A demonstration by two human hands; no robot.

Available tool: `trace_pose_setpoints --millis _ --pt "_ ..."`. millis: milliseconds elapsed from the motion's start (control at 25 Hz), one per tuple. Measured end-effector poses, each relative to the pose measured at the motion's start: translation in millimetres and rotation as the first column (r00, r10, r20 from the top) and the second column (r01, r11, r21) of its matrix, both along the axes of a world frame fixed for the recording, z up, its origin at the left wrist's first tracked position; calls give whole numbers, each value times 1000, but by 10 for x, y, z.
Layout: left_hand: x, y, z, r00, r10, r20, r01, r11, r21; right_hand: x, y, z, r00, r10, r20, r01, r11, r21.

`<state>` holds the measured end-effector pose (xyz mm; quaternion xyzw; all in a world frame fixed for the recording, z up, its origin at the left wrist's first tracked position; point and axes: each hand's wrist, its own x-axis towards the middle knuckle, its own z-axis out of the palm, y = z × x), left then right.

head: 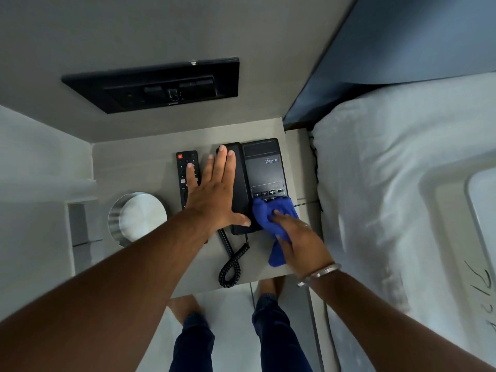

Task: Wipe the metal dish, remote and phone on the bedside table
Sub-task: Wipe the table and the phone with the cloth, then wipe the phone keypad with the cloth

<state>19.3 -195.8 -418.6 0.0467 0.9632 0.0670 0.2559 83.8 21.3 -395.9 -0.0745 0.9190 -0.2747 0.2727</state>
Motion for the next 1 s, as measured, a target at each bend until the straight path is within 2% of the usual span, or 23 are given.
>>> trace_pose_setpoints --millis 40,120,160,200,320,520,640,720,800,840,880,920,960,1000 --pt "3 -10 4 1000 -1 2 1 1000 11 -44 -15 83 985 -170 13 171 981 -95" --pt "18 -27 -12 1000 8 -3 -8 1000 28 -263 -184 227 883 -435 177 470 819 -329" --pt "26 -30 -23 1000 19 -12 -18 999 36 -423 -323 259 839 -478 260 544 744 -388" --pt "32 -29 -36 999 27 -27 -26 999 41 -587 -452 256 826 -476 302 563 729 -389" --pt "43 -28 -74 997 45 -63 -40 997 70 -870 -673 178 888 -369 275 437 864 -252" --pt "3 -48 -30 999 40 0 -40 997 70 -460 -400 122 876 -338 345 418 889 -188" --pt "3 -15 5 999 12 30 -13 1000 13 -263 -243 122 929 -157 335 185 981 -51" --pt "-29 0 84 997 13 74 -11 1000 -20 -210 -123 205 935 -19 355 -10 997 80" --pt "-97 38 259 994 -11 112 14 1000 -25 -186 47 430 913 -14 407 -19 997 77" --pt "-148 86 400 987 -43 155 36 998 45 -186 148 603 896 -39 442 34 999 19" --pt "-215 164 578 969 -80 236 31 978 206 -197 265 802 870 -87 484 134 989 -63" --pt "-285 273 782 921 -122 371 -49 906 420 -212 397 1025 833 -138 535 258 953 -157" --pt "-337 388 987 832 -176 526 -207 781 589 -229 536 1240 788 -173 590 383 889 -250" --pt "-381 514 1171 719 -252 648 -359 663 657 -243 682 1452 740 -202 641 500 803 -324"
